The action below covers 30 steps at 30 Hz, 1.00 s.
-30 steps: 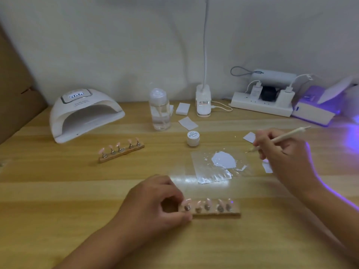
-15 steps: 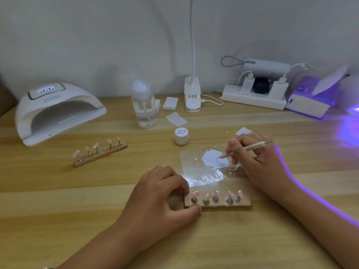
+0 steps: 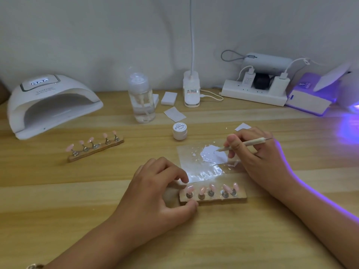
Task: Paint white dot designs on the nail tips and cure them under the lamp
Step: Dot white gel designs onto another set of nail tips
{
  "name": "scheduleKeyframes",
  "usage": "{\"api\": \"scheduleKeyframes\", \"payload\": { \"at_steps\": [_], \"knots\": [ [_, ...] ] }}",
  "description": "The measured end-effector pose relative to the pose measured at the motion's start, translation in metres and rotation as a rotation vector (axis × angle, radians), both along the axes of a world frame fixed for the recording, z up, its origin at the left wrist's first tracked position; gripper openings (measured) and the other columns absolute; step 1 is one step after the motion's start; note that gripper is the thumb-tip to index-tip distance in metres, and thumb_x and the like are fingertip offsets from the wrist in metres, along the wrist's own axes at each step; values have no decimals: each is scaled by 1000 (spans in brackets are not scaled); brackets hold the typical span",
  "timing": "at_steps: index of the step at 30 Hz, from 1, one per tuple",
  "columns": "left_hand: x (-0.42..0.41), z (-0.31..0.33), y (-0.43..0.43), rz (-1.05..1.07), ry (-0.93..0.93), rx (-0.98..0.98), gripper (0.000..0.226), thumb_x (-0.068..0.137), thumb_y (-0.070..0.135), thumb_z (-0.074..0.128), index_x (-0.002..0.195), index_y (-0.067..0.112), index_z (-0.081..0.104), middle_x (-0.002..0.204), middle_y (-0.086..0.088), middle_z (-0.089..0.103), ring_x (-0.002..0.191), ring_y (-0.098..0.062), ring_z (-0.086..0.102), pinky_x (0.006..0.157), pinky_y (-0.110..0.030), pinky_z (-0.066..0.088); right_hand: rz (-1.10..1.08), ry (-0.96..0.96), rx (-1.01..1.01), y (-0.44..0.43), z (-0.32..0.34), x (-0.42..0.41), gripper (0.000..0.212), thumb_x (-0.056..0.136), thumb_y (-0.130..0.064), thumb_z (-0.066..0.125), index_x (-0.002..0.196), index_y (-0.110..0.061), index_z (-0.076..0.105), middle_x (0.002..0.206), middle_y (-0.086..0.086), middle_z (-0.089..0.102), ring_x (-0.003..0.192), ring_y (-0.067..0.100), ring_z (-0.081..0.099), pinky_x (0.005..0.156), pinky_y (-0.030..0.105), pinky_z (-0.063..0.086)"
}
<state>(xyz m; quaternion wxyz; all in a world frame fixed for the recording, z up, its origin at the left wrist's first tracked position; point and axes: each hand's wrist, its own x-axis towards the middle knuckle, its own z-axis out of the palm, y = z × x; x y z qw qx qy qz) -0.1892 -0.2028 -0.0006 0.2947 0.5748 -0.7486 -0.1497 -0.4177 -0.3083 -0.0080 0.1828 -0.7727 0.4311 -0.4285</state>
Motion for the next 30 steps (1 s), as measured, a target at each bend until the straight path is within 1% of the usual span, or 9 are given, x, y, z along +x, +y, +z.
{"api": "scheduleKeyframes", "payload": {
  "at_steps": [3,7,11,14,18,21,24,28,30],
  "knots": [
    [1,1,0,-27,122,16,24,69,47,69,91,38,70,95,14,57,100,-10,56,88,-29,42,-18,-44,-61,0,-1,-1,36,99,-40,51,75,-18,68,76,-16,67,86,6,62,87,57,45],
    [3,0,-3,-43,308,88,13,72,35,78,85,36,79,89,11,62,95,-16,60,85,-26,46,-29,-50,-81,1,-1,-1,40,99,-43,47,73,-19,67,72,-15,66,87,7,62,88,56,44],
    [5,1,-5,-71,390,160,9,74,34,83,80,28,81,85,11,65,91,-15,60,81,-27,47,-47,-80,-118,2,-1,-2,38,100,-41,47,79,-19,69,72,-15,66,90,11,64,89,55,43],
    [5,2,-6,-60,373,131,6,74,34,82,75,28,81,81,12,65,88,-16,59,77,-26,44,-52,-79,-148,2,-1,-1,33,101,-38,47,83,-23,70,76,-17,68,92,9,64,88,50,45],
    [4,1,-6,-39,309,68,5,73,37,83,73,34,79,79,13,65,87,-16,57,78,-31,43,-41,-65,-154,1,-1,-1,35,101,-38,45,87,-22,73,79,-17,69,94,11,65,89,55,45],
    [5,0,-7,-33,327,88,8,74,29,86,71,31,79,77,13,65,86,-16,58,76,-26,41,-40,-57,-156,1,-1,-1,38,101,-38,45,85,-19,73,78,-17,69,94,10,64,89,53,45],
    [3,-1,-7,-27,328,100,9,73,24,87,70,28,79,76,13,66,85,-17,59,74,-30,45,-53,-38,-135,3,1,-1,44,100,-42,44,83,-15,74,79,-22,67,94,11,63,91,55,44],
    [1,0,-6,-24,284,33,10,69,33,82,66,34,73,78,14,66,84,-17,59,76,-35,46,-71,-26,-107,4,2,0,46,98,-46,41,82,-18,73,77,-24,65,95,10,61,95,55,42],
    [-1,2,-5,-10,204,1,7,68,35,78,71,37,72,83,15,65,90,-14,59,85,-36,44,-80,-25,-101,4,2,0,46,98,-47,41,82,-18,73,77,-26,65,96,8,60,96,54,41]
  ]
}}
